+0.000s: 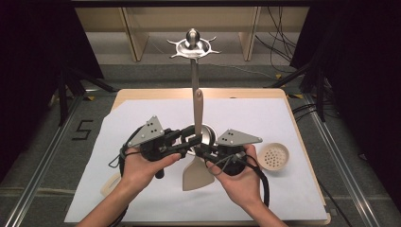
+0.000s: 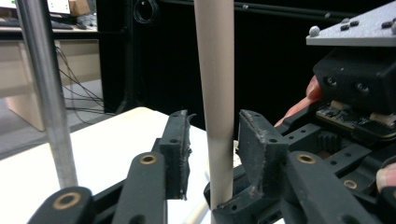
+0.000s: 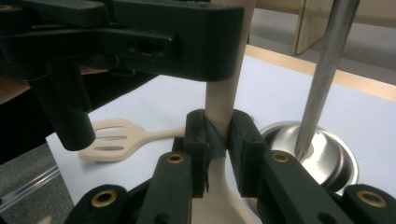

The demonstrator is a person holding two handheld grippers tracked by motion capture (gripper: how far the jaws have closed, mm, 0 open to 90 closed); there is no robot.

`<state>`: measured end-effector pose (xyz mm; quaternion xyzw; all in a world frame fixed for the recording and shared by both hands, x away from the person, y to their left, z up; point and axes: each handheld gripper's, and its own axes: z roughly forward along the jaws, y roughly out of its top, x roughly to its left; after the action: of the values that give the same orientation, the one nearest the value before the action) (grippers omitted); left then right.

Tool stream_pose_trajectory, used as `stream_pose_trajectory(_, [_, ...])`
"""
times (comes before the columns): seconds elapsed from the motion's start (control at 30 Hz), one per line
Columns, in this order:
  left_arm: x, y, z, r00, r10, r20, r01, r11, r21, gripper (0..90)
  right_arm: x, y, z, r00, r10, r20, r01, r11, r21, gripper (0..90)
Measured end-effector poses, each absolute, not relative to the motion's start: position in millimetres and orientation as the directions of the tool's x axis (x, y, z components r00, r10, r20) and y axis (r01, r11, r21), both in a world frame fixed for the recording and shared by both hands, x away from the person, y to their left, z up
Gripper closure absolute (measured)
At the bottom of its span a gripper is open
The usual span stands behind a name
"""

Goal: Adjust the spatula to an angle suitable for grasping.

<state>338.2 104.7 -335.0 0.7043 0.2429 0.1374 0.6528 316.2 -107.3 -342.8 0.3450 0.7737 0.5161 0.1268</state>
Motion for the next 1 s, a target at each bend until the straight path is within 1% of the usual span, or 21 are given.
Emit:
stream_pose_trajectory(0.03, [338.2,104.7,-335.0,0.844,0.521,-0.124,0.163,-0.03,0.986,64.3,316.2,-107.3,-342.8,-0.73,0.665,0.16,0.403,0.229,0.886,79.3])
stream_pose_trajectory(0.07, [338.4,104.3,-335.1,0.844,0.522,-0.123,0.162,-0.029,0.986,64.3,318.9,-107.9,-343.3,-0.738,0.663,0.125,0.369,0.243,0.897,79.3])
stream_pose_trajectory(0.17, [339.0,102.9,-335.7,0.842,0.526,-0.118,0.156,-0.028,0.987,66.4,318.8,-106.8,-342.3,-0.733,0.667,0.137,0.383,0.237,0.893,79.2])
stream_pose_trajectory(0.2, [339.4,102.8,-335.9,0.841,0.528,-0.116,0.154,-0.029,0.988,70.6,319.3,-106.5,-342.5,-0.726,0.68,0.101,0.359,0.249,0.899,79.3])
stream_pose_trajectory(0.23, [339.9,102.8,-336.0,0.841,0.529,-0.117,0.155,-0.028,0.987,70.6,319.3,-106.5,-342.5,-0.726,0.68,0.101,0.359,0.249,0.899,79.3])
stream_pose_trajectory(0.3, [340.2,102.6,-335.9,0.844,0.521,-0.129,0.163,-0.019,0.986,74.7,319.5,-105.0,-342.8,-0.734,0.67,0.111,0.363,0.248,0.898,79.3])
stream_pose_trajectory(0.37, [340.4,102.7,-335.5,0.848,0.509,-0.147,0.175,-0.008,0.984,76.0,319.2,-104.6,-342.7,-0.734,0.668,0.122,0.371,0.244,0.896,79.2])
stream_pose_trajectory(0.5, [342.1,104.9,-333.0,0.854,0.495,-0.163,0.19,-0.003,0.982,76.8,319.2,-103.9,-343.0,-0.742,0.664,0.092,0.341,0.255,0.905,78.7])
stream_pose_trajectory(0.53, [342.9,106.2,-332.2,0.854,0.493,-0.164,0.192,-0.006,0.981,76.8,319.4,-103.9,-343.2,-0.746,0.661,0.08,0.328,0.26,0.908,77.6])
stream_pose_trajectory(0.6, [344.9,109.0,-331.2,0.853,0.497,-0.162,0.191,-0.008,0.982,76.9,317.7,-104.4,-343.0,-0.744,0.665,0.064,0.314,0.265,0.912,69.2])
stream_pose_trajectory(0.7, [348.6,112.7,-329.8,0.853,0.499,-0.152,0.182,-0.012,0.983,76.9,316.3,-109.0,-343.2,-0.754,0.657,0.02,0.266,0.278,0.923,65.9])
stream_pose_trajectory(0.73, [350.0,113.6,-329.3,0.854,0.498,-0.15,0.182,-0.015,0.983,77.0,313.2,-111.0,-342.9,-0.745,0.666,0.042,0.289,0.265,0.92,64.8])
stream_pose_trajectory(0.77, [351.8,114.5,-328.9,0.858,0.492,-0.146,0.179,-0.02,0.984,76.9,314.5,-114.3,-343.5,-0.754,0.656,0.022,0.263,0.271,0.926,63.8])
stream_pose_trajectory(0.8, [354.0,115.1,-328.4,0.863,0.484,-0.143,0.176,-0.023,0.984,76.9,311.5,-116.8,-343.6,-0.741,0.67,0.043,0.284,0.255,0.924,62.9])
stream_pose_trajectory(0.83, [355.2,115.5,-327.9,0.866,0.48,-0.141,0.174,-0.026,0.984,76.9,312.6,-122.0,-343.9,-0.744,0.668,0.018,0.259,0.264,0.929,61.9])
stream_pose_trajectory(1.0, [363.3,115.9,-324.0,0.885,0.45,-0.117,0.147,-0.033,0.989,76.9,311.7,-140.7,-348.4,-0.719,0.695,0.029,0.271,0.241,0.932,58.0])
